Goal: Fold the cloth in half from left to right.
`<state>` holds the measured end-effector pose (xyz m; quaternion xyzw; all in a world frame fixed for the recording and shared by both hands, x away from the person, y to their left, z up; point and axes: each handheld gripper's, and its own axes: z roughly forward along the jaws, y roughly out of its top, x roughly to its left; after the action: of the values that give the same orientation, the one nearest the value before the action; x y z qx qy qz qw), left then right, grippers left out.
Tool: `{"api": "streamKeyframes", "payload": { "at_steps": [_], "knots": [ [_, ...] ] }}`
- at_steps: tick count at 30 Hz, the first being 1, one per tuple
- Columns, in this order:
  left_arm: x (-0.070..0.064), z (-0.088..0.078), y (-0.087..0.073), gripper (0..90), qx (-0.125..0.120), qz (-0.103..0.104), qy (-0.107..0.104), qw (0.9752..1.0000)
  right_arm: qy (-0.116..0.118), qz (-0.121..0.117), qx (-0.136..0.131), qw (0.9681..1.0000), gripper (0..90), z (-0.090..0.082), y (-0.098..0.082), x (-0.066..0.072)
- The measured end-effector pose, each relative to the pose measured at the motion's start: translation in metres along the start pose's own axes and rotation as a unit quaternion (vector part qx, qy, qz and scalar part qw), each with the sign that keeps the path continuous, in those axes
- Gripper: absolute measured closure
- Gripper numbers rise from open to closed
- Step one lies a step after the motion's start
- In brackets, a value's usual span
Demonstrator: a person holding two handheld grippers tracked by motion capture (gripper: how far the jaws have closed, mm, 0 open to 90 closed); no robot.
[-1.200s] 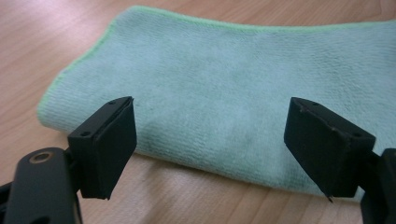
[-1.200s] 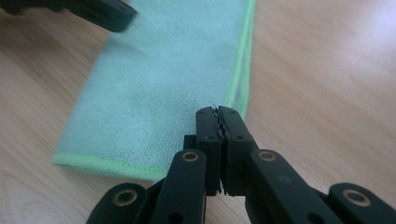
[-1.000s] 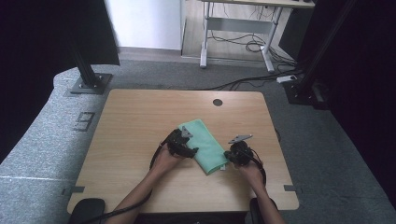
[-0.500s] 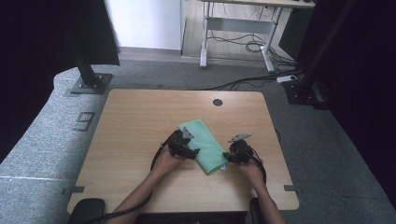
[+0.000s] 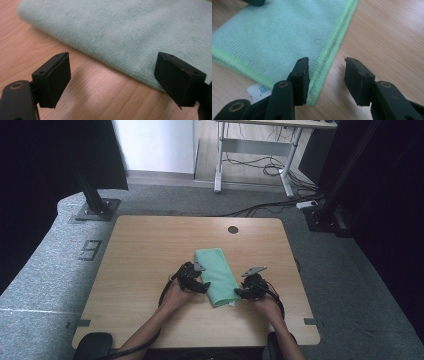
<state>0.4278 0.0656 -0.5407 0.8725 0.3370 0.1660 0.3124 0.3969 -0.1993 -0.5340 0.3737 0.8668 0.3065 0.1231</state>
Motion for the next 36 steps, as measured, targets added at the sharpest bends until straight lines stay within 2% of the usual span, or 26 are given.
{"api": "streamKeyframes", "payload": {
  "at_steps": [8, 11, 16, 18, 20, 25, 29, 32, 35, 36],
  "knots": [
    [0.024, -0.004, -0.008, 13.7, 0.002, -0.022, 0.011, 0.9997, 0.018, -0.017, -0.006, 0.9997, 51.8, 0.01, 0.01, 0.022],
    [0.032, -0.005, -0.011, 13.6, 0.001, -0.029, 0.015, 0.9995, 0.02, -0.025, -0.008, 0.9995, 51.4, 0.014, 0.014, 0.031],
    [0.039, -0.008, -0.013, 14.2, 0.001, -0.032, 0.02, 0.9993, 0.016, -0.031, -0.012, 0.9993, 50.0, 0.02, 0.022, 0.039],
    [0.038, -0.011, -0.014, 14.6, 0.0, -0.032, 0.019, 0.9993, 0.014, -0.03, -0.014, 0.9994, 50.0, 0.022, 0.023, 0.042],
    [0.034, -0.019, -0.018, 14.5, -0.001, -0.023, 0.011, 0.9997, 0.015, -0.03, -0.015, 0.9993, 50.0, 0.023, 0.024, 0.043],
    [0.021, -0.037, -0.03, 14.6, -0.01, -0.016, -0.024, 0.9995, 0.011, -0.028, -0.016, 0.9994, 49.9, 0.023, 0.024, 0.044],
    [0.01, -0.042, -0.039, 14.5, -0.004, -0.005, -0.034, 0.9994, 0.007, -0.029, -0.017, 0.9994, 50.0, 0.023, 0.024, 0.045],
    [0.006, -0.041, -0.045, 14.6, 0.003, 0.003, -0.026, 0.9996, 0.007, -0.029, -0.017, 0.9994, 50.0, 0.023, 0.024, 0.045],
    [0.01, -0.039, -0.049, 14.6, -0.001, -0.019, -0.038, 0.9991, 0.007, -0.027, -0.018, 0.9994, 49.9, 0.023, 0.024, 0.045],
    [0.011, -0.039, -0.05, 14.6, -0.001, -0.019, -0.039, 0.9991, 0.007, -0.026, -0.017, 0.9995, 50.0, 0.023, 0.024, 0.045]
  ]
}}
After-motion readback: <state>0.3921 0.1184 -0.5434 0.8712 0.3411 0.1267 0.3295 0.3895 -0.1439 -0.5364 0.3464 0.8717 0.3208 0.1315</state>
